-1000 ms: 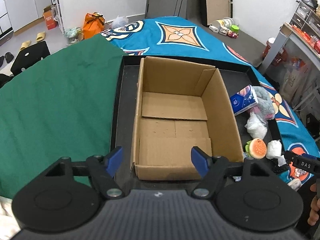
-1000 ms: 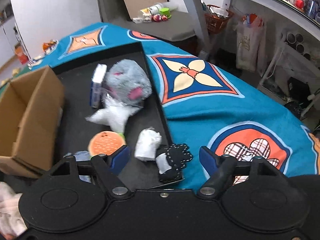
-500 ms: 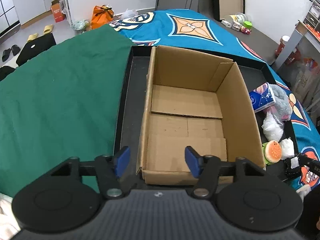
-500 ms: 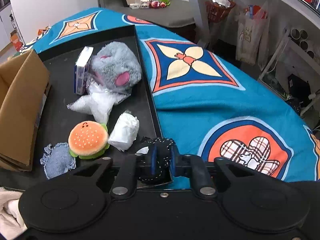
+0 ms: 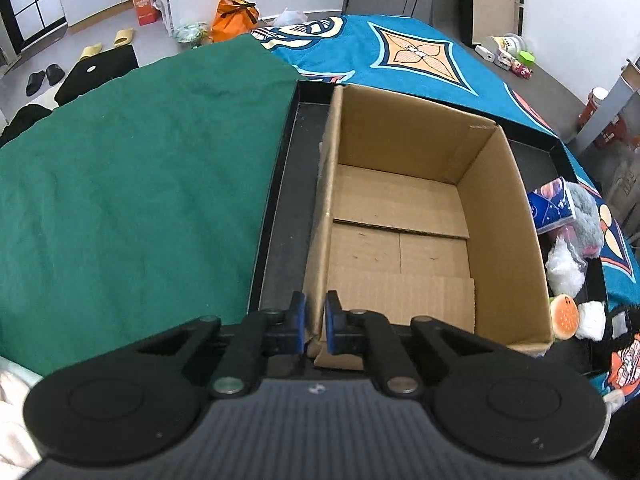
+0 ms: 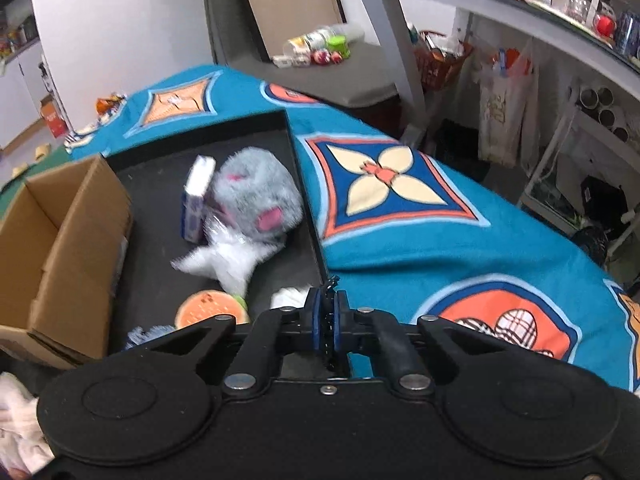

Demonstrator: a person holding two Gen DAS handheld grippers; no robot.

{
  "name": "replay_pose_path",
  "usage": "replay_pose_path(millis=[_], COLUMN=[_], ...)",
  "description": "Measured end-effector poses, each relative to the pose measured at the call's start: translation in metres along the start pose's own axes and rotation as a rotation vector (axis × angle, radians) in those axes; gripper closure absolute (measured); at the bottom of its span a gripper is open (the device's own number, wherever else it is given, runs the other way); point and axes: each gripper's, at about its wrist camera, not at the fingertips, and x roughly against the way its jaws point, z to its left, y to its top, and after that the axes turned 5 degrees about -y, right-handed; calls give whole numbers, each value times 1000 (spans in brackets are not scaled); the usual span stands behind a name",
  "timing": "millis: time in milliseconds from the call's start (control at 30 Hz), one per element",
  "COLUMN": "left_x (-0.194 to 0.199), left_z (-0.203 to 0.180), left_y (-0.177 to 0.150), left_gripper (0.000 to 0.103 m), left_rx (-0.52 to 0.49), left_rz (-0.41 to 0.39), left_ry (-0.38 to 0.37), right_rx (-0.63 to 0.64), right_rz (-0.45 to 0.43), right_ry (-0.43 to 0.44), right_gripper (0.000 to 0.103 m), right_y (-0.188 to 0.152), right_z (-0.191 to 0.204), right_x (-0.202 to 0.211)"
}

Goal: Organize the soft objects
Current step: 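Lift the black plush with the right gripper and carry it over the box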

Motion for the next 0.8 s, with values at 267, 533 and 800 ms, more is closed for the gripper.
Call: replay_pose_path(millis=[267, 533, 800], left_x=[1, 0, 2], left_z=[-1, -2, 5], left_y=[-4, -6, -8], left_gripper=[95, 94, 94], left_rx=[-4, -5, -11], left_rz=[-2, -13, -28], left_ry=[-10, -27, -44], right_rx=[3, 66, 84], right_rz=[-39, -100, -122], right_ry=[65, 133, 240], right_gripper=[97, 97, 97], right_y=[8, 20, 30], right_z=[15, 47, 95], right_x=[12, 25, 36])
